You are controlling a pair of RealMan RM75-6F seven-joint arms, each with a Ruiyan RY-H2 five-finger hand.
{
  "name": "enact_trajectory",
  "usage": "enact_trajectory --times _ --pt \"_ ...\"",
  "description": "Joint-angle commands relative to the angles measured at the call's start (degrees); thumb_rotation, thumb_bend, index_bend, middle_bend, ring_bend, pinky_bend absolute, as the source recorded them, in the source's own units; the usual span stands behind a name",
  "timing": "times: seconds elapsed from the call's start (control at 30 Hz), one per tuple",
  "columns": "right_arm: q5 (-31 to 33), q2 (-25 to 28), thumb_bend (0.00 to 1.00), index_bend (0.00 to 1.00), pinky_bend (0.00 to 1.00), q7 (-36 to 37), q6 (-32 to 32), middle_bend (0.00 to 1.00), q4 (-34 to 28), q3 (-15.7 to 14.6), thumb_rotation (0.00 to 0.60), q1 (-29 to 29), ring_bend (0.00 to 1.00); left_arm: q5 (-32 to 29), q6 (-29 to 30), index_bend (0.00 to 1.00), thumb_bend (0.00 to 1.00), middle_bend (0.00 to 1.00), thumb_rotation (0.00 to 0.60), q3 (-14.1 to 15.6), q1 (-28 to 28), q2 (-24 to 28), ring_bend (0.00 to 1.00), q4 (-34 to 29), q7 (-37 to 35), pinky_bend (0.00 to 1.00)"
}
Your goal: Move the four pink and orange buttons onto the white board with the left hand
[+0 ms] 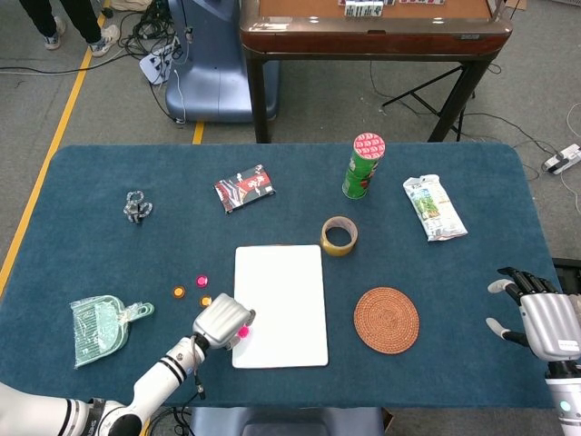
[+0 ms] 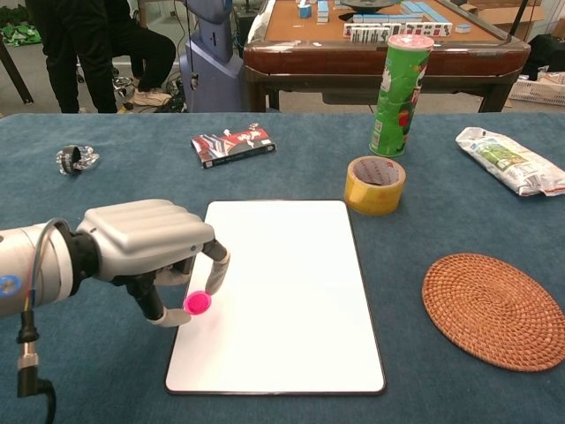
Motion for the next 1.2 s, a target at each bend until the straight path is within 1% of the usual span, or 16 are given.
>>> enact_trajectory --times 0.03,0.13,0.2,0.37,0.57,0.73,0.87,0.93,1.07,1.2 --pt "0.01 0.01 0.01 0.40 0.32 0.02 0.02 0.26 -0.01 0.03 0.600 0.00 0.24 -0.85 0.22 0.46 0.36 1.00 0.600 0.29 -0.40 -0.52 1.00 0.49 0.54 1.00" --pt "0.15 -0.01 0.01 0.40 0.32 -0.02 -0.10 0.26 0.00 0.09 0.600 0.04 0.24 -1.25 0.65 0.41 0.32 1.00 0.600 0.57 -0.63 -0.64 1.00 0.87 0.92 1.00" --pt "0.19 -0.03 0.01 0.40 0.32 -0.14 -0.22 0.26 -0.02 0.09 0.600 0.08 0.24 -1.58 0.91 0.37 0.25 1.00 0.600 0.69 -0.71 -0.53 1.00 0.95 0.93 1.00" --pt "0.20 -0.11 0.01 0.40 0.32 -0.25 -0.31 0.26 0.00 0.05 0.600 0.08 0.24 -1.21 1.57 0.35 0.23 1.00 0.600 0.83 -0.59 0.18 1.00 1.64 -0.12 1.00" --pt "0.24 -0.22 0.01 0.40 0.32 -0.48 -0.60 0.26 0.04 0.02 0.600 0.20 0.24 -1.22 1.86 0.40 0.23 1.00 0.600 -0.11 -0.57 1.08 1.00 5.08 -2.28 1.00" --pt "0.47 -0.35 0.01 0.40 0.32 -0.70 -0.94 0.26 0.10 0.07 0.600 0.33 0.24 -1.32 1.13 0.43 0.23 1.00 0.600 -1.45 -1.05 1.41 1.00 8.69 -4.49 1.00" --pt "0.59 -0.37 0.01 0.40 0.32 -0.77 -0.97 0.26 0.09 0.11 0.600 0.34 0.24 -2.53 0.69 0.45 0.23 1.00 0.600 -2.84 -1.30 1.26 1.00 10.96 -6.30 1.00" --pt "0.62 -0.34 0.01 0.40 0.32 -0.74 -0.98 0.26 0.09 0.13 0.600 0.35 0.24 -3.09 0.44 0.46 0.23 1.00 0.600 -3.03 -1.52 1.13 1.00 11.80 -6.27 1.00" --pt "0.57 -0.33 0.01 0.40 0.32 -0.73 -1.02 0.26 0.09 0.09 0.600 0.36 0.24 -4.27 0.08 0.52 0.23 1.00 0.600 -3.42 -2.17 0.08 1.00 14.53 -5.67 1.00" --pt "0.54 -0.26 0.01 0.40 0.32 -0.60 -0.88 0.26 0.06 0.10 0.600 0.30 0.24 -5.08 -0.62 0.54 0.23 1.00 0.600 -3.70 -2.82 -1.11 1.00 17.09 -5.46 1.00"
